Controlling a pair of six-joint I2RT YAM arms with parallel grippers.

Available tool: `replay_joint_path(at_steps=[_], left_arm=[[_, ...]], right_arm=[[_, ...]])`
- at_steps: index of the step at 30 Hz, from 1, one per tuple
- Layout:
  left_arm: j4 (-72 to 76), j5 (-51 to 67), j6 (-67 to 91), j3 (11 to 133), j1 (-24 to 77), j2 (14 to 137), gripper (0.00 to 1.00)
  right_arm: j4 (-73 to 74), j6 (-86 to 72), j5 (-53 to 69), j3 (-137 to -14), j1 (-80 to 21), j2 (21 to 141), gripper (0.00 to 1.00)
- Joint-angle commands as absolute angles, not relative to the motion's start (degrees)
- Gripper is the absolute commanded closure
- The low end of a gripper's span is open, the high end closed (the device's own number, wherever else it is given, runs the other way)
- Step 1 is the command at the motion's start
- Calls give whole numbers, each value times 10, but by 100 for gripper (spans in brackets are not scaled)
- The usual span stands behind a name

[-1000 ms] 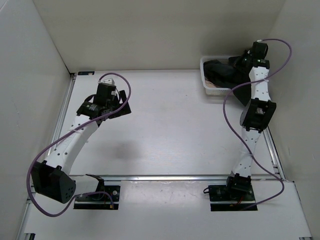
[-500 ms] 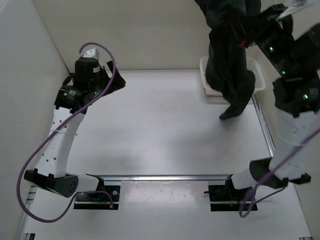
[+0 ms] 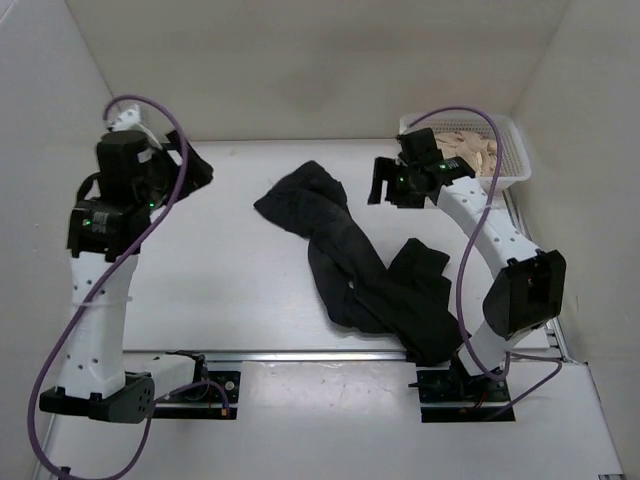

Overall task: Fold and stack the trousers
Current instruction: Move the trousers to the center of the board, then flatten the trousers out

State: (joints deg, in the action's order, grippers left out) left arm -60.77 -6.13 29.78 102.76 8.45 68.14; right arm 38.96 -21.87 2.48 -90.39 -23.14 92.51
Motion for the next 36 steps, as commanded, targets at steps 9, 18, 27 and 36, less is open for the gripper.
replay_joint_path(at_steps=[9,18,27,36], left_arm=[[-469,74,336,765,144,827,34],[-471,48,350,978,146,1146,3],[-476,43,374,1070,146,1297,7],[-503,38,368,1121,120,1271,90]], right_arm=[[442,-185,-54,-781,-261,767,63],[476,-250,-62,-645,-358,774,15],[450,-328,-91,-590,-473,804,19],[395,-344,-116,-555,-505,917,55]])
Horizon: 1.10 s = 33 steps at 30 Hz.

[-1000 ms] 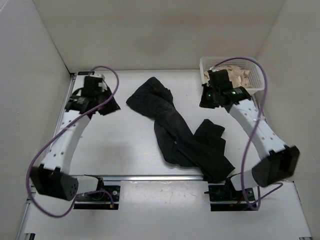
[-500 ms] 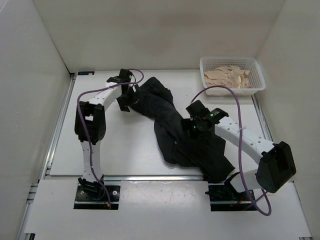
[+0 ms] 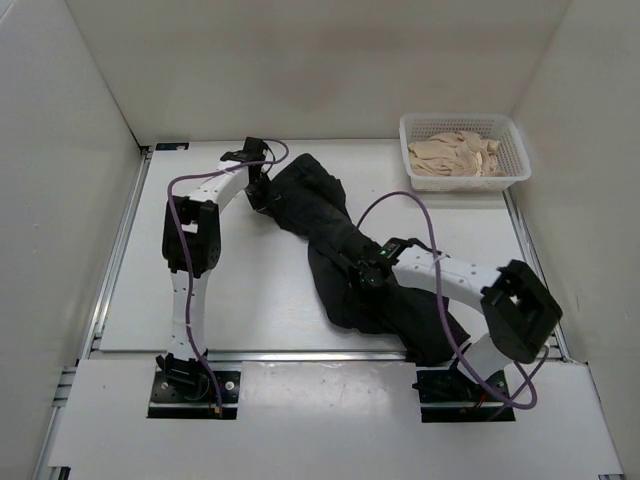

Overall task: Fold and stack the trousers
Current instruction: Flatten the trousers out

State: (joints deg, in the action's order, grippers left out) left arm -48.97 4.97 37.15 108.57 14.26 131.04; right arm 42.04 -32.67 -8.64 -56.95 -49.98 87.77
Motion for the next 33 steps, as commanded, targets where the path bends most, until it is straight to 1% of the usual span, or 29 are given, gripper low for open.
replay_joint_path(at_steps=[1,2,3,4,5,8,9,12,13,14,18,20,21,24,25,27,28,29,30,31,32,33], left_arm=[[-503,38,368,1121,114,1259,90],[-509,32,363,1137,102,1246,90],[-520,26,354,1146,95,1218,90],[-526,26,354,1155,88,1203,90],[-526,20,346,1164,71,1188,90],[-554,14,333,1213,41,1130,90],[-562,14,333,1249,15,1107,90],[-594,20,297,1313,-38,1076,90],[-605,20,297,1360,-50,1061,90],[-613,20,297,1378,-63,1053,90],[-593,50,311,1422,-105,1008,90],[-580,58,311,1461,-105,998,90],[-580,79,311,1482,-105,998,90],[-573,110,311,1482,-94,991,90],[-573,119,303,1455,-74,983,90],[-566,137,296,1400,-42,953,90],[-566,137,290,1368,15,942,90],[-556,112,285,1301,51,922,90],[-549,98,285,1268,91,915,90],[-524,87,294,1236,131,910,90],[-509,75,313,1186,207,910,90],[-497,69,323,1176,243,922,90]], right_arm=[[388,-350,-121,-555,-505,930,66],[388,-350,-133,-555,-505,941,87],[393,-350,-143,-566,-505,958,96],[393,-350,-153,-578,-500,958,100],[403,-330,-162,-593,-500,958,100],[424,-276,-193,-697,-481,958,100],[432,-260,-193,-771,-469,963,100],[439,-199,-187,-902,-462,986,100],[447,-188,-182,-950,-456,995,100],[456,-179,-171,-1048,-456,1014,100],[473,-163,-152,-1220,-456,1036,100],[455,-163,-152,-1213,-456,1011,100],[445,-163,-163,-1165,-456,987,100],[414,-195,-227,-1042,-436,955,100],[414,-213,-236,-970,-420,949,97],[414,-232,-198,-913,-356,949,72],[414,-242,-178,-891,-336,957,39],[425,-247,-163,-862,-304,957,32],[425,-247,-154,-846,-293,957,23],[425,-254,-154,-827,-285,932,14],[418,-254,-162,-808,-272,913,14],[410,-254,-162,-768,-265,891,12]])
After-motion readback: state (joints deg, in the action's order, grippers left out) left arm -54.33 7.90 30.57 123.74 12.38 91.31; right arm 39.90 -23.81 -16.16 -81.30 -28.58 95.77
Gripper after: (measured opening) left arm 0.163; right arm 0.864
